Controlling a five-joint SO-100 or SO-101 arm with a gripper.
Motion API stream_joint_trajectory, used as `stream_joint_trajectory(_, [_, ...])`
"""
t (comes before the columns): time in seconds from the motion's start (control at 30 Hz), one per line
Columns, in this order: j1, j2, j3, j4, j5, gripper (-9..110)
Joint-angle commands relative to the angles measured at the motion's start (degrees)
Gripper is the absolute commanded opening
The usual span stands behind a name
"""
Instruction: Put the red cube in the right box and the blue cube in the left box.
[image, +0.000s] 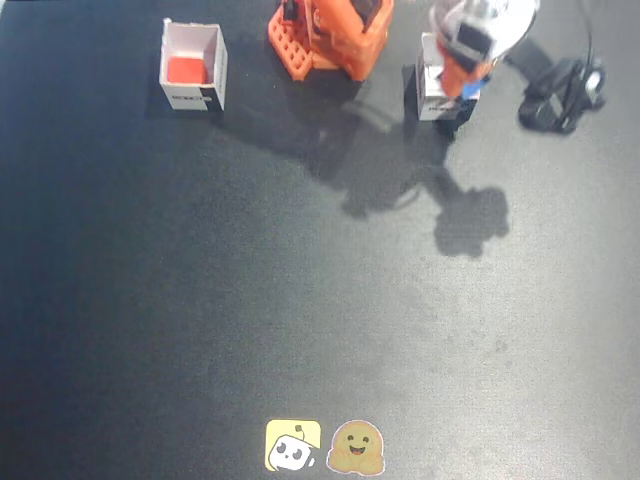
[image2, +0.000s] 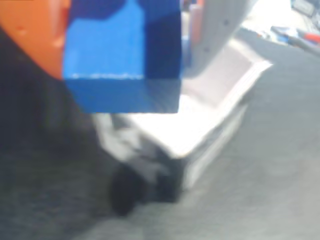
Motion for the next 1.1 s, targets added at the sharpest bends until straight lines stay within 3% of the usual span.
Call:
stream_joint_trajectory(0.0, [0.3, 1.8, 0.6, -1.1, -1.6, 7])
stream_joint_trajectory(0.73, [-11.4, 7.9, 9.8, -9.8, 2.8, 7])
stream_joint_trajectory(1.07, [-14.6, 13.5, 12.3, -6.4, 5.7, 7])
